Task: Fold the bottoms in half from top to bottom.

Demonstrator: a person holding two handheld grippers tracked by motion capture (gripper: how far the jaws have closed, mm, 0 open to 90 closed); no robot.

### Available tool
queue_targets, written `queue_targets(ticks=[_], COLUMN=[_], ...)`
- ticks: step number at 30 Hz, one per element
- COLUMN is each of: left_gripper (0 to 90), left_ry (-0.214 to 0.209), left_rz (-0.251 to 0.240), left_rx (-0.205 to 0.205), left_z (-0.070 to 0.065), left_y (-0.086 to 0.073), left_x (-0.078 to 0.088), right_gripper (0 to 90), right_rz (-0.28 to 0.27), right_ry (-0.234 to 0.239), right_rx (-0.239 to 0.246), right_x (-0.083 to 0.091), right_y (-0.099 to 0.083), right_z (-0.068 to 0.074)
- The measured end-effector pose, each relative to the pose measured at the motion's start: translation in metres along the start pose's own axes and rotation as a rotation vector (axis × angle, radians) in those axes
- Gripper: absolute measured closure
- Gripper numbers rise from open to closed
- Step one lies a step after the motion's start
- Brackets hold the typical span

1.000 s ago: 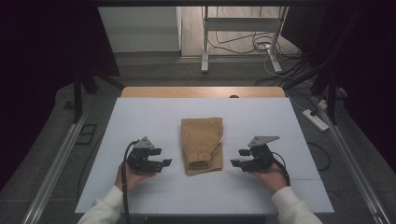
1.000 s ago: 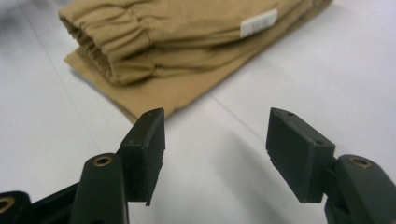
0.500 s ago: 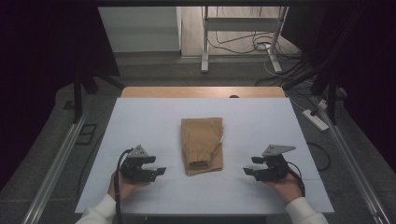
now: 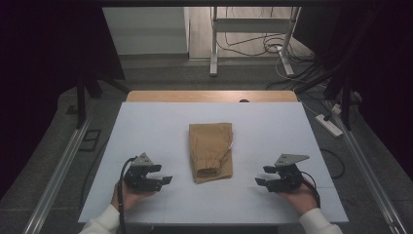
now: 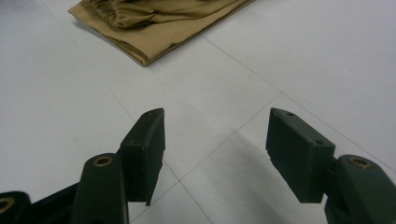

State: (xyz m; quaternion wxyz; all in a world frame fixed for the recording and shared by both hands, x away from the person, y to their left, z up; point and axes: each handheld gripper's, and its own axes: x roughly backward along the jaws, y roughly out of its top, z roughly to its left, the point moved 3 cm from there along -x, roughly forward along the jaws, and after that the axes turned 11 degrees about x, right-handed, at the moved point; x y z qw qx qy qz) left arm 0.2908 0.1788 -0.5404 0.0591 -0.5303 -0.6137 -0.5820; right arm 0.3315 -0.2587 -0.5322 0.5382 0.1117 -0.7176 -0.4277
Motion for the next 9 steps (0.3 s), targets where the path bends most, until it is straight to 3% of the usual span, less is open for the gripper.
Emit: queue_targets(ticks=[9], left_gripper=[32.1], left_ry=[-0.003], left_rz=[-0.001], left_rx=[-0.001], left_z=[0.0], left_y=[0.0005], left_x=[-0.0001], right_gripper=[37.6], right_rz=[-0.001], right_ry=[-0.003], right_rx=[0.006], right_x=[-0.0001], right_y=[0.0005], right_z=[0.0003])
